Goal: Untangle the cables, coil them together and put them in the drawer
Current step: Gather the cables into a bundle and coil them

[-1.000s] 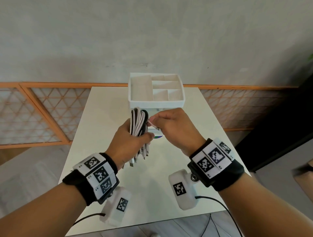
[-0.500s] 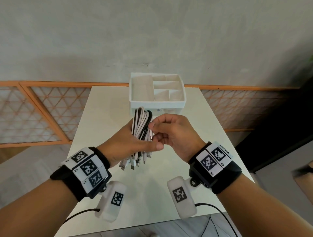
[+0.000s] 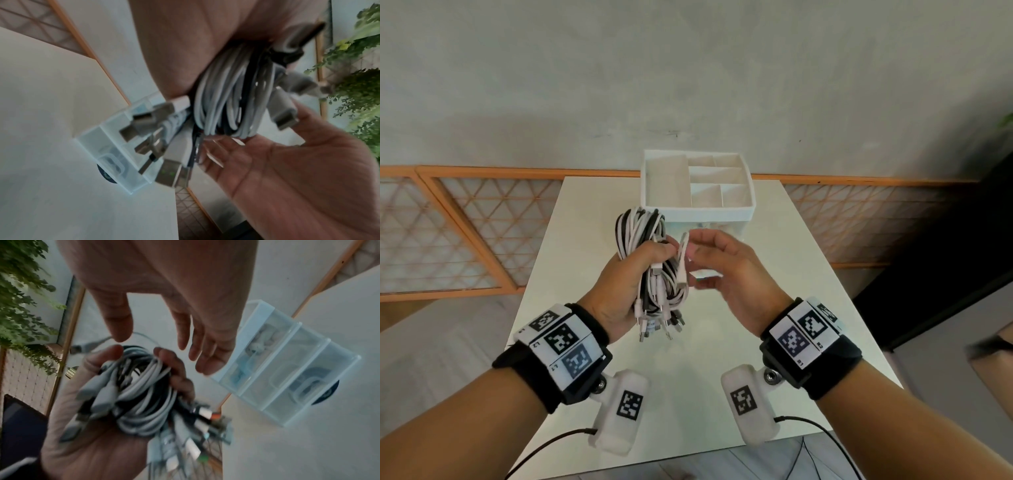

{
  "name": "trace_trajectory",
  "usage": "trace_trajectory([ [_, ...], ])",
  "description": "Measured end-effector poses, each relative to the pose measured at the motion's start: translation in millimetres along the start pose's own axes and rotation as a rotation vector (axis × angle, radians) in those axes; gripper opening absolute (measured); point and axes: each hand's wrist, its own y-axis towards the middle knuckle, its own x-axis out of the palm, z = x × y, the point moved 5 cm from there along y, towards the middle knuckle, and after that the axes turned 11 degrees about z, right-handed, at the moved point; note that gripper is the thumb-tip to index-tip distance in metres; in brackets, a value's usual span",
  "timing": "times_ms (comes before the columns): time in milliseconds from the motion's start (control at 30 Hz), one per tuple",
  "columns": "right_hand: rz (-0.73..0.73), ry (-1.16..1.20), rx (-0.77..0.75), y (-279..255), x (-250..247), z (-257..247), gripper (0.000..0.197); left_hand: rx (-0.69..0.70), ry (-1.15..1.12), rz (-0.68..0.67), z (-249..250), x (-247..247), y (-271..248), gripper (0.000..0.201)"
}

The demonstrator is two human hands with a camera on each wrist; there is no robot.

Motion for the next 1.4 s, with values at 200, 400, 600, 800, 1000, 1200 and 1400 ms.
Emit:
trace_trajectory([
  [200,-0.043,0.028,0.021,-3.9,14.2,-8.0,0.054,0.043,0.042,0.006,5.0,-7.5,1.2,0.038],
  [400,0.006,-0.043,-0.015,-0.2,8.6,-19.5,0.022,0.094,0.099,0.079,12.4,-27.4,6.6,0.023],
  [600,0.033,0.034,-0.016,1.6,23.1,-22.8,0.013,0.067,0.051,0.053,16.7,-32.3,9.2,0.025],
  [800,0.064,0.091,-0.072,0.6,55.0,-16.7,0.009,0.084,-0.035,0.011,17.3,-30.1,13.3,0.02],
  [1000,0.053,0.064,-0.089,0.2,57.8,-15.1,0.01,0.083,-0.033,0.011,20.9,-38.9,12.6,0.021],
  [1200,0.048,-0.102,-0.167,9.2,41.6,-14.6,0.004,0.109,0.024,-0.039,27.7,-24.8,14.2,0.014],
  [1400,-0.013,-0.469,-0.428,32.1,23.3,-16.4,0.044,0.081,0.14,-0.028,19.2,-7.7,34.1,0.035],
])
